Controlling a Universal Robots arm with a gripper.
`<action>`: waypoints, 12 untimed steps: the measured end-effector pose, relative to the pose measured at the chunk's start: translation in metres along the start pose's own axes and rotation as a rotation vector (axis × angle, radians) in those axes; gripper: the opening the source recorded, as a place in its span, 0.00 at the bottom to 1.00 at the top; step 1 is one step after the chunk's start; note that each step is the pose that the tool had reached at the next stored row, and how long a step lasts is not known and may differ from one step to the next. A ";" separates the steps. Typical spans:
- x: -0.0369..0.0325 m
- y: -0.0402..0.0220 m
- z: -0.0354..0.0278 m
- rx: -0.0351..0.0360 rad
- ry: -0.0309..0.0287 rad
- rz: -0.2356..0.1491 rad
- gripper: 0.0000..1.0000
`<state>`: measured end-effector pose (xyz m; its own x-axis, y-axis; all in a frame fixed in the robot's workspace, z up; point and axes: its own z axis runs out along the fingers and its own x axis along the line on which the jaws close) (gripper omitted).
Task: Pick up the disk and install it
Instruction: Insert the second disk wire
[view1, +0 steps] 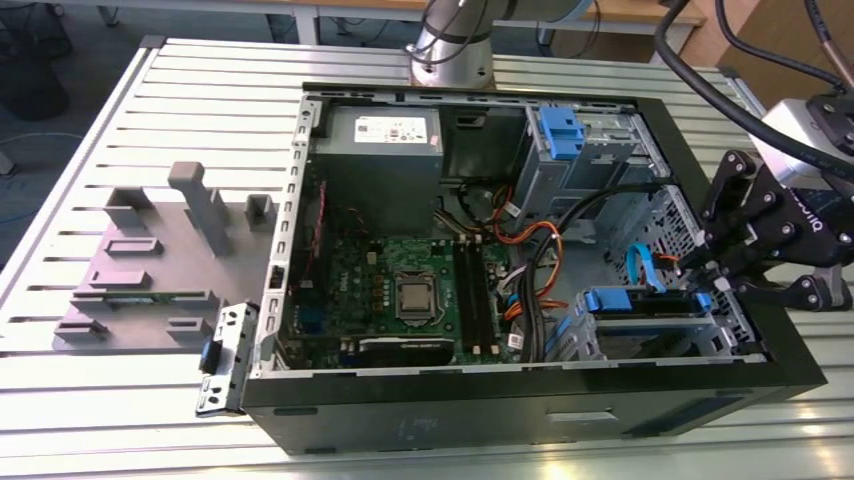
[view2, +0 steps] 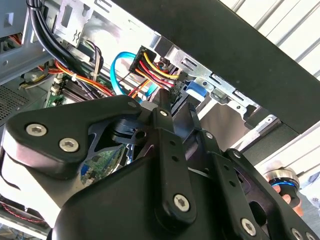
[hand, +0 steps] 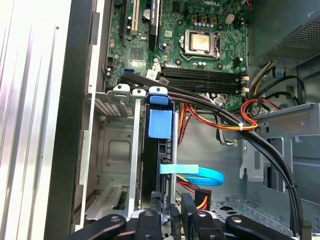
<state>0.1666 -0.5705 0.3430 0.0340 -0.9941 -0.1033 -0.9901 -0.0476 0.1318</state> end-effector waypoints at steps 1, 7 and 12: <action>0.0000 0.0000 0.0000 0.0000 0.0000 0.000 0.30; -0.0006 0.0007 -0.0056 0.0001 -0.0017 0.000 0.30; -0.0009 0.0002 -0.0091 -0.0016 -0.0027 0.000 0.30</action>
<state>0.1676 -0.5706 0.3521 0.0338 -0.9938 -0.1060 -0.9899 -0.0478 0.1334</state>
